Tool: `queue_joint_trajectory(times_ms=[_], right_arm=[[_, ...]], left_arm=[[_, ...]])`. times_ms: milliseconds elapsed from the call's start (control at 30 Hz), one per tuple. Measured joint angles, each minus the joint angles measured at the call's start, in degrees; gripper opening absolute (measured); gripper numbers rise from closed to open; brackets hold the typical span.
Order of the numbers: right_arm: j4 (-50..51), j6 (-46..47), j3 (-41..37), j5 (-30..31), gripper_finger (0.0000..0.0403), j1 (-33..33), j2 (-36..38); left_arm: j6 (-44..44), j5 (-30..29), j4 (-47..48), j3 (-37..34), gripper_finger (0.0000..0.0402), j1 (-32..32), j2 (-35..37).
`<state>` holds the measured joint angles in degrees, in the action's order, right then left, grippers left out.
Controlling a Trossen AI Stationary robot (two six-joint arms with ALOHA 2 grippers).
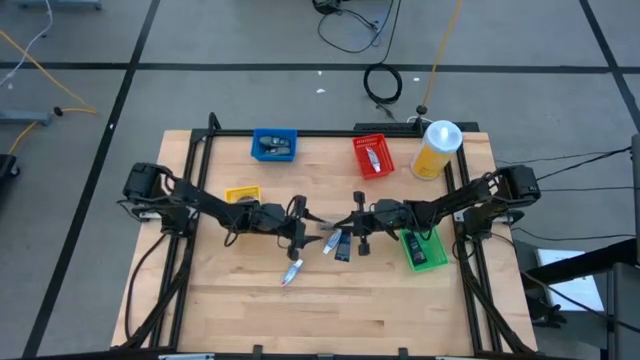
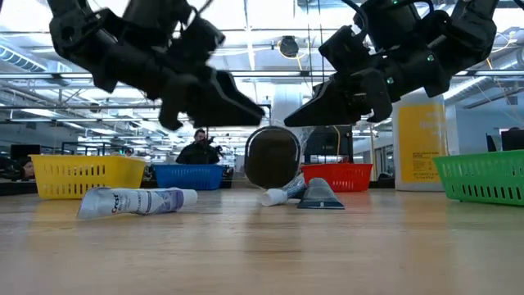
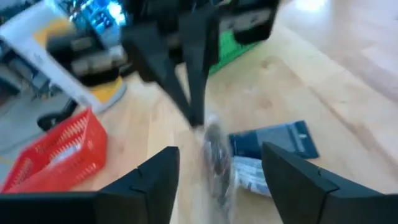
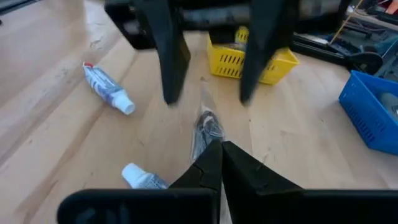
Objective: Pick & Place Travel size toiletries
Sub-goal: Put the black hairbrush into the yellow bin
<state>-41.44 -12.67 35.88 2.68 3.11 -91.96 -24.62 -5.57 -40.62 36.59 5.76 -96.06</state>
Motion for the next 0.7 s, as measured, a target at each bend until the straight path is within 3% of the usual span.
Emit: queue_joint_trajectory(times_ms=[200, 333, 700], right_arm=[[-0.13, 0.0, 0.0, 0.01, 0.0, 0.0, 0.0], [-0.25, 0.0, 0.0, 0.02, 0.0, 0.0, 0.0], [-0.36, 0.0, 0.0, 0.16, 0.0005, 0.0, 0.0]], left_arm=[[7.46, -0.28, -7.29, 0.06, 0.0253, -1.89, -4.29], [8.54, -0.02, -7.76, 0.06, 0.0241, -1.99, -5.87], [10.25, -0.02, -7.54, 0.08, 0.0085, -1.99, -6.11]])
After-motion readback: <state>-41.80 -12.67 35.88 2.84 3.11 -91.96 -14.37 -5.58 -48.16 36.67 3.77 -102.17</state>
